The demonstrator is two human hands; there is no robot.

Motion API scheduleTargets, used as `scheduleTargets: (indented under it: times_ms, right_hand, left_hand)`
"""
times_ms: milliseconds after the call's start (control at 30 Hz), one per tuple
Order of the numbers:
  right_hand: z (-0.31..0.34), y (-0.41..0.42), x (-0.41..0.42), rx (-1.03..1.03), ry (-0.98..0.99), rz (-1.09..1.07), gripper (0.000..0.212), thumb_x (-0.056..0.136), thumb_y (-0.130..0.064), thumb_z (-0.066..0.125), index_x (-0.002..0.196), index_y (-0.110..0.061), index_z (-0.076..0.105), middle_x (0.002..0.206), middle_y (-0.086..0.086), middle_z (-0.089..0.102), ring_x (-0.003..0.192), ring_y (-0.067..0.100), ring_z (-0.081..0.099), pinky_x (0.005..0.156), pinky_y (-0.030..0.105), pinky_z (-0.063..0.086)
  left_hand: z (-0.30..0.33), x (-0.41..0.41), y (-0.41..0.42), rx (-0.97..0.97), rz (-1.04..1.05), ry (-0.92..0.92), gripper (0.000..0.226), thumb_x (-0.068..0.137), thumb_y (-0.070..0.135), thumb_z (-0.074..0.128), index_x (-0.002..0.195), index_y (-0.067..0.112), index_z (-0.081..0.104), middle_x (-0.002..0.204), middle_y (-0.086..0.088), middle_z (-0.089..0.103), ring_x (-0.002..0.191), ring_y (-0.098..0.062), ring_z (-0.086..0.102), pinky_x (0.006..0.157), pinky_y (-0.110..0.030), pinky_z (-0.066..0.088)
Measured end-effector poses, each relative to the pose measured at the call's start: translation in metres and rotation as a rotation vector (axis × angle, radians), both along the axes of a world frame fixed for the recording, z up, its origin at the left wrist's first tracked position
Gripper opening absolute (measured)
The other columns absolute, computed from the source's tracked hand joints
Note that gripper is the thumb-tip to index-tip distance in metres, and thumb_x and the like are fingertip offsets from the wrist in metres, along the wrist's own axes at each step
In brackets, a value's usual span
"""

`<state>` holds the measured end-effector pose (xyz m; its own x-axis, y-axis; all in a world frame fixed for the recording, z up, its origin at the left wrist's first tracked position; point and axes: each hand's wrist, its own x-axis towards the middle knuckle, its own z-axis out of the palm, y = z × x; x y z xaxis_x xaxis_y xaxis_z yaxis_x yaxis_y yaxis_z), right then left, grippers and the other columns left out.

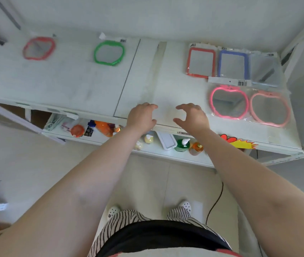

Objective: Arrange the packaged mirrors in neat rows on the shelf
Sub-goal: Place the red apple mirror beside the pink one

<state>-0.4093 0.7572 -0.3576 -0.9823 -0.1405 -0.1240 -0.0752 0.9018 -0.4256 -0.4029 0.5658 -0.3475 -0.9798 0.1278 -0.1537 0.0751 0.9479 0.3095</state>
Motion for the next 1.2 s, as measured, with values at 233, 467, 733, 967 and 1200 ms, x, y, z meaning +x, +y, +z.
scheduleTargets:
  times_ms: [233,467,733,967,1200]
  right_hand:
    - [0.003,-0.178,0.005,0.027,0.002,0.131,0.047,0.084,-0.034,0.065,0.130,-0.027,0.055,0.132,0.003,0.056,0.125,0.025,0.046,0.101,0.035,0.041]
    - [0.009,-0.317,-0.001,0.071,-0.001,0.281,0.049,0.084,-0.032,0.065,0.131,-0.028,0.053,0.131,0.002,0.055,0.125,0.023,0.045,0.097,0.035,0.041]
    - [0.000,-0.407,-0.043,0.100,-0.005,0.407,0.052,0.084,-0.029,0.065,0.133,-0.028,0.050,0.131,0.002,0.055,0.124,0.023,0.046,0.097,0.035,0.040]
    - [-0.004,-0.482,-0.102,0.073,0.010,0.490,0.051,0.084,-0.031,0.065,0.133,-0.027,0.051,0.131,0.002,0.055,0.124,0.022,0.047,0.099,0.035,0.041]
    - [-0.002,-0.527,-0.145,0.106,0.016,0.473,0.052,0.083,-0.033,0.067,0.132,-0.026,0.051,0.129,0.003,0.055,0.123,0.023,0.048,0.099,0.035,0.039]
  left_hand:
    - [0.007,0.031,-0.188,-0.096,0.079,0.018,0.055,0.084,0.022,0.060,0.137,0.024,0.047,0.133,-0.005,0.055,0.120,-0.028,0.053,0.094,-0.036,0.044]
    - [0.010,0.046,-0.315,-0.159,0.101,0.037,0.050,0.083,0.017,0.059,0.133,0.020,0.052,0.123,-0.009,0.060,0.113,-0.031,0.056,0.090,-0.036,0.043]
    - [-0.001,0.022,-0.408,-0.189,0.184,0.022,0.049,0.084,0.016,0.055,0.133,0.019,0.050,0.120,-0.008,0.061,0.110,-0.030,0.057,0.087,-0.037,0.045]
    - [0.000,-0.023,-0.474,-0.215,0.285,0.002,0.054,0.085,0.018,0.057,0.138,0.020,0.045,0.125,-0.008,0.058,0.113,-0.030,0.055,0.091,-0.037,0.044]
    - [0.000,-0.069,-0.526,-0.228,0.253,-0.008,0.054,0.087,0.020,0.056,0.140,0.019,0.043,0.128,-0.010,0.056,0.114,-0.031,0.055,0.091,-0.038,0.043]
